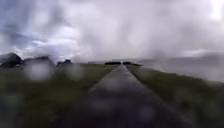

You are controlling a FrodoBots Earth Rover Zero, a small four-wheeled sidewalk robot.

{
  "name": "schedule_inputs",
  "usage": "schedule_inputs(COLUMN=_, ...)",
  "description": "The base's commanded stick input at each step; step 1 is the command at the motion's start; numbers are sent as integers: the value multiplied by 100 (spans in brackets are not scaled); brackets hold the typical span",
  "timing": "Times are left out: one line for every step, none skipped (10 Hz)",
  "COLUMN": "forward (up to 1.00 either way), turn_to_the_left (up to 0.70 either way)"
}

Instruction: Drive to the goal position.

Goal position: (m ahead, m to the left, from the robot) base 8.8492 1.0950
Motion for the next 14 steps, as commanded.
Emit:
schedule_inputs(forward=70, turn_to_the_left=0)
schedule_inputs(forward=70, turn_to_the_left=0)
schedule_inputs(forward=70, turn_to_the_left=0)
schedule_inputs(forward=70, turn_to_the_left=0)
schedule_inputs(forward=70, turn_to_the_left=0)
schedule_inputs(forward=70, turn_to_the_left=0)
schedule_inputs(forward=70, turn_to_the_left=0)
schedule_inputs(forward=70, turn_to_the_left=0)
schedule_inputs(forward=70, turn_to_the_left=0)
schedule_inputs(forward=70, turn_to_the_left=0)
schedule_inputs(forward=70, turn_to_the_left=0)
schedule_inputs(forward=70, turn_to_the_left=0)
schedule_inputs(forward=70, turn_to_the_left=-33)
schedule_inputs(forward=70, turn_to_the_left=-29)
